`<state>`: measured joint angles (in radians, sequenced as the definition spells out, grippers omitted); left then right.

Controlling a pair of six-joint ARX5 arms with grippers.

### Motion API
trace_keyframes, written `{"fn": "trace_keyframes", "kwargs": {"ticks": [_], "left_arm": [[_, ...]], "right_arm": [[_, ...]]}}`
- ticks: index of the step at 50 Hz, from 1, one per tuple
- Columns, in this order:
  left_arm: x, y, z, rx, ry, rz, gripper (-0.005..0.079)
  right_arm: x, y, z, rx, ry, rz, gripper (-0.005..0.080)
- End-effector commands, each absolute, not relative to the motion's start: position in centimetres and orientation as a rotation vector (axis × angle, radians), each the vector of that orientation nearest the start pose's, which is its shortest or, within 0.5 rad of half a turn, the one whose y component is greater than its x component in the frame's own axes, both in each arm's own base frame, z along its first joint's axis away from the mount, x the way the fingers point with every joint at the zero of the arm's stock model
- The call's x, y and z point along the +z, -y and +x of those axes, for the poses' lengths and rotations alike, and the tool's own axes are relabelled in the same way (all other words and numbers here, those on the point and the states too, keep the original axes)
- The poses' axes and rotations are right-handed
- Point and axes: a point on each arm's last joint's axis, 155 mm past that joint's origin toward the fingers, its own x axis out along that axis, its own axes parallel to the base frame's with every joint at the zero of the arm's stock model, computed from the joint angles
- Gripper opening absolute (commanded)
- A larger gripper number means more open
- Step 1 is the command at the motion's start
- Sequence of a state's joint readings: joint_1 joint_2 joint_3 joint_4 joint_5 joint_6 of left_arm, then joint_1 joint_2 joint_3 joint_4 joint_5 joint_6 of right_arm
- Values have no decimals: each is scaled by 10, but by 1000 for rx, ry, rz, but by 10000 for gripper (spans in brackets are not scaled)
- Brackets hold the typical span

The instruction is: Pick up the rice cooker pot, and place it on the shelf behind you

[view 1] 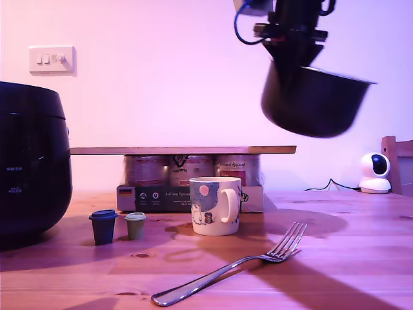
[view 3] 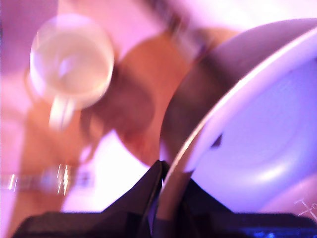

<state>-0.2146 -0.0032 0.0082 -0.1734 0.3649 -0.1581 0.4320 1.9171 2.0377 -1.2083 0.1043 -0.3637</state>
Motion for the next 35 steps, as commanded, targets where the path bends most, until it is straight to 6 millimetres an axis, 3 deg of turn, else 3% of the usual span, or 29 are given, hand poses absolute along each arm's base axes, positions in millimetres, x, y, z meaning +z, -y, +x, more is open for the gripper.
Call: {"fn": "trace_keyframes", "kwargs": {"ticks": [1, 13, 25, 35], "left_arm": [[111, 115, 217, -565, -245, -167, -19], [111, 115, 217, -564, -245, -167, -19], [111, 115, 217, -564, -245, -167, -19], [111, 115, 217, -564, -245, -167, -19]], "right_arm": [[236, -178, 439, 469, -925, -607, -13], [259, -190, 457, 474, -809, -581, -13], [298, -200, 478, 495, -657, -520, -13], [330, -195, 493, 485, -547, -487, -13]]}}
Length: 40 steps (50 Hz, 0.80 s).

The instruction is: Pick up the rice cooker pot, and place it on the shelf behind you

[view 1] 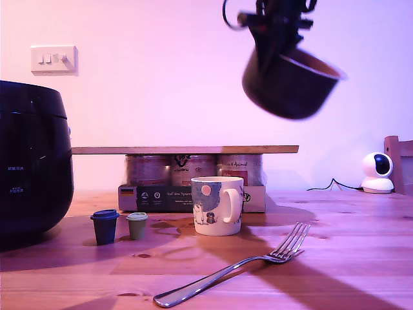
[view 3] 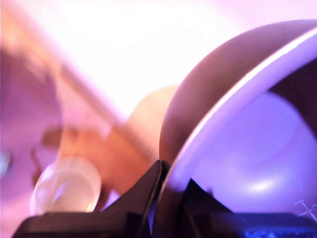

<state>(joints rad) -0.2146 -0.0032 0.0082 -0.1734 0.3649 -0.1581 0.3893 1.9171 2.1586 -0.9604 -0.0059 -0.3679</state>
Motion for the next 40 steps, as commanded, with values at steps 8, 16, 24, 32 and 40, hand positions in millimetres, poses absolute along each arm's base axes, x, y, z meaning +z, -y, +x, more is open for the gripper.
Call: {"fn": "trace_keyframes", "kwargs": {"ticks": [8, 16, 24, 32, 40], "left_arm": [[111, 115, 217, -564, -245, -167, -19], [111, 115, 217, -564, -245, -167, -19], [111, 115, 217, -564, -246, -167, -19], [110, 115, 216, -564, -252, -168, -19], [106, 115, 215, -562, -269, -169, -19]], "right_arm": [[359, -193, 502, 488, -456, -459, -13], [383, -194, 508, 495, -377, -435, -13], [398, -201, 513, 510, -311, -415, -13], [389, -208, 518, 534, -320, -397, -13], [374, -208, 520, 536, -364, -404, -13]]}}
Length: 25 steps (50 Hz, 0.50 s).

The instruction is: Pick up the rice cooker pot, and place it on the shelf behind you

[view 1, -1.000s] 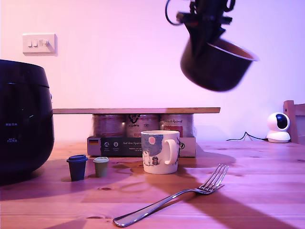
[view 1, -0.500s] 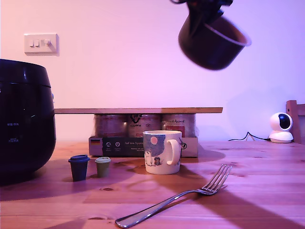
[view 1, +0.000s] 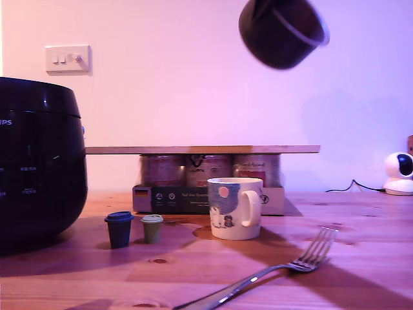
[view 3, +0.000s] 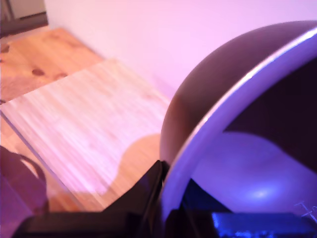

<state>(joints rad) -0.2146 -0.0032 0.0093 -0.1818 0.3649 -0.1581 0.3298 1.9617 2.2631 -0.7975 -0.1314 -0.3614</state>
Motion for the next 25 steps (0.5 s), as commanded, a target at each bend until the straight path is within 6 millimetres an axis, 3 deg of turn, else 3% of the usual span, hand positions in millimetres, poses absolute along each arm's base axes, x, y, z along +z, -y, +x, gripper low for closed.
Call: {"fn": "trace_keyframes", "kwargs": {"ticks": [1, 13, 25], "left_arm": [[106, 115, 215, -562, -268, -169, -19], [106, 115, 215, -562, -269, -169, -19], [106, 115, 215, -562, -269, -169, -19]], "right_arm": [[373, -208, 520, 537, -368, -405, -13], [365, -206, 520, 538, -390, -414, -13], [335, -209, 525, 551, -468, -415, -13]]}}
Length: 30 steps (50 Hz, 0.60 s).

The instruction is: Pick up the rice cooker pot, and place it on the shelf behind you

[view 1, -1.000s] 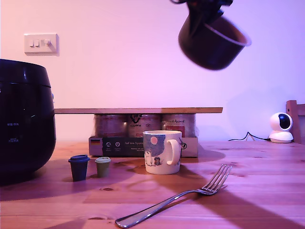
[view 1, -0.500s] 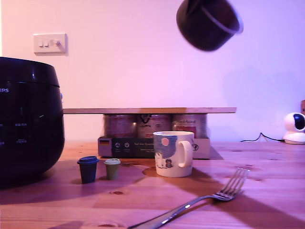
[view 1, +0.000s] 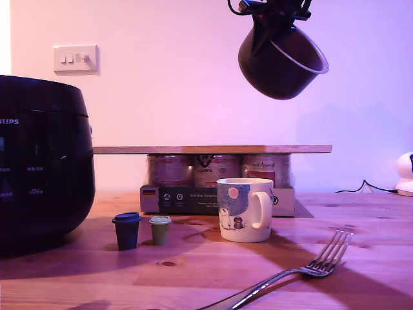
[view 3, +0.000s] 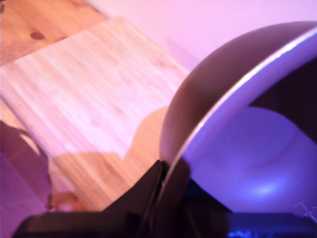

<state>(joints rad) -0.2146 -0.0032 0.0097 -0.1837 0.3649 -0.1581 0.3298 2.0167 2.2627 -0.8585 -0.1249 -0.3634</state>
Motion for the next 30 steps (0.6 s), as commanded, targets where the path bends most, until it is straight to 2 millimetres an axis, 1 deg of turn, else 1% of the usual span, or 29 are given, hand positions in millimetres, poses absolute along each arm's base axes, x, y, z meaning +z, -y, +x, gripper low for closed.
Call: {"fn": "trace_keyframes", "kwargs": {"ticks": [1, 13, 18, 24, 30], "left_arm": [[106, 115, 215, -562, -268, -169, -19], [106, 115, 215, -562, -269, -169, -19], [106, 115, 215, -562, -268, -169, -19], [106, 115, 216, -562, -267, -169, -19], [106, 115, 216, -562, -268, -169, -19]], "right_arm": [[332, -209, 526, 552, -475, -415, -13], [293, -210, 525, 574, -590, -419, -13], [282, -211, 523, 587, -626, -418, -13], [273, -212, 520, 600, -656, -416, -13], [270, -211, 517, 603, -673, -416, -13]]}}
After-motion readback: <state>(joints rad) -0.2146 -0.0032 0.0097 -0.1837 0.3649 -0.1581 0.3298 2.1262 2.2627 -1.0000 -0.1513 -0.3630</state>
